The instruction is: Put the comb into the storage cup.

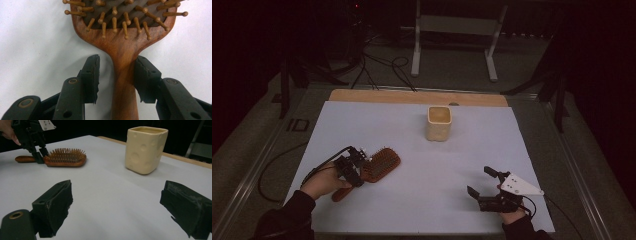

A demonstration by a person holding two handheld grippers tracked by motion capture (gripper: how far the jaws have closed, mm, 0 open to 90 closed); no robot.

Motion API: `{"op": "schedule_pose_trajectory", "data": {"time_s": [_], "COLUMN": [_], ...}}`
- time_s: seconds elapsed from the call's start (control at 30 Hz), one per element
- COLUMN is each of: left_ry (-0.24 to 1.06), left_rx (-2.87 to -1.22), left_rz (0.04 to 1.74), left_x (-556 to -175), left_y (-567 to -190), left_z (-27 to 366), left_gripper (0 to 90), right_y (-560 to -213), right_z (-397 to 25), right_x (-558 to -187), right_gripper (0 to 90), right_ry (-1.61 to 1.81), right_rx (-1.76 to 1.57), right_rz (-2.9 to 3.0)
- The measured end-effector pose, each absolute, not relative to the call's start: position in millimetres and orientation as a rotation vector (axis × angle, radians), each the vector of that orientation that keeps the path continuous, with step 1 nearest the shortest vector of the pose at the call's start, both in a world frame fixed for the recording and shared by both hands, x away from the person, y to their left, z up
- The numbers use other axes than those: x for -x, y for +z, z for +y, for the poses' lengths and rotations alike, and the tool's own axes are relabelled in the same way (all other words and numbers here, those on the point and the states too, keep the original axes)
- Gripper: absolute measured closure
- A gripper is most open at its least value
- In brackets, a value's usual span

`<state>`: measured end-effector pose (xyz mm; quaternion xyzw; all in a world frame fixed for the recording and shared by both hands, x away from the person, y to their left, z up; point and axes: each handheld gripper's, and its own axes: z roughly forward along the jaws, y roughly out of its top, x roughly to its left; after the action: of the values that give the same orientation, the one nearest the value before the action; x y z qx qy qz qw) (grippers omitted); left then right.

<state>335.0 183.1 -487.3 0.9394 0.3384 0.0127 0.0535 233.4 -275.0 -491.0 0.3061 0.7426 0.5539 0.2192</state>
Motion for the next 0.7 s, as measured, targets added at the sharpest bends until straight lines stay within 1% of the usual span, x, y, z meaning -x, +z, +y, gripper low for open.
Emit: {"op": "schedule_pose_trajectory", "data": {"time_s": [0.3, 0.4, 0.53, 0.7], "left_ry": [0.019, 0.013, 0.02, 0.028], "left_rx": [-2.891, -2.898, -2.888, -2.853], "left_rz": [1.063, 1.077, 1.092, 1.097], "left_x": [-337.7, -338.3, -336.2, -333.8], "left_y": [-488.6, -488.6, -488.3, -488.2], "left_z": [176.9, 174.7, 173.6, 177.5], "left_gripper": [61.9, 64.5, 72.0, 72.8], "right_y": [-491.2, -491.5, -491.1, -491.4], "right_z": [-273.6, -273.1, -273.5, -273.2], "right_x": [-233.5, -233.6, -233.5, -233.7], "right_gripper": [9.5, 9.5, 9.5, 9.5], "right_ry": [1.524, 1.525, 1.525, 1.526], "right_rx": [-0.842, -0.849, -0.84, -0.852], "right_rz": [2.059, 2.061, 2.061, 2.06]}}
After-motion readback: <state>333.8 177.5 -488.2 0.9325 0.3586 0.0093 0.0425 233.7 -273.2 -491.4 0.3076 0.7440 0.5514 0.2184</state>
